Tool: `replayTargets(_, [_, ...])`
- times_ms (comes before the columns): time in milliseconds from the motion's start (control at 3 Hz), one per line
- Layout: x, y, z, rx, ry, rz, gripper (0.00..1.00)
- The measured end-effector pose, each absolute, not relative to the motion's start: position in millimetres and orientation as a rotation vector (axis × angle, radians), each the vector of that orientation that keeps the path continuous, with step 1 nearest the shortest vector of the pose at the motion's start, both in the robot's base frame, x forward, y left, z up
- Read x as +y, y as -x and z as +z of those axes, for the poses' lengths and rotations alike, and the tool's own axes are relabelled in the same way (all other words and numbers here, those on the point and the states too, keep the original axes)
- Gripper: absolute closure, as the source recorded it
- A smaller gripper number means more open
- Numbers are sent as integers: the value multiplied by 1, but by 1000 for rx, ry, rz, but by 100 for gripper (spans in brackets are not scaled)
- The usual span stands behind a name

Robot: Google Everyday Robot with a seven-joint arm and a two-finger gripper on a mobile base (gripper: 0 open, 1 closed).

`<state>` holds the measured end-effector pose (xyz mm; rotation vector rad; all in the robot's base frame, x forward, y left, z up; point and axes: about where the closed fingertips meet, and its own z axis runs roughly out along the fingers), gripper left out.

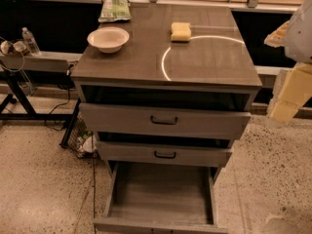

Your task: Place sponge into bottom drawer

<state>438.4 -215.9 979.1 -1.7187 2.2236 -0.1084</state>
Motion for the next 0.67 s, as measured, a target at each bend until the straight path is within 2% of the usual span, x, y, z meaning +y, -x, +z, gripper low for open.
replayTargets(333, [-216,-438,979,2224,1719,-108,0])
replayTargets(667, [-201,-510,969,2145,1642,-66,0])
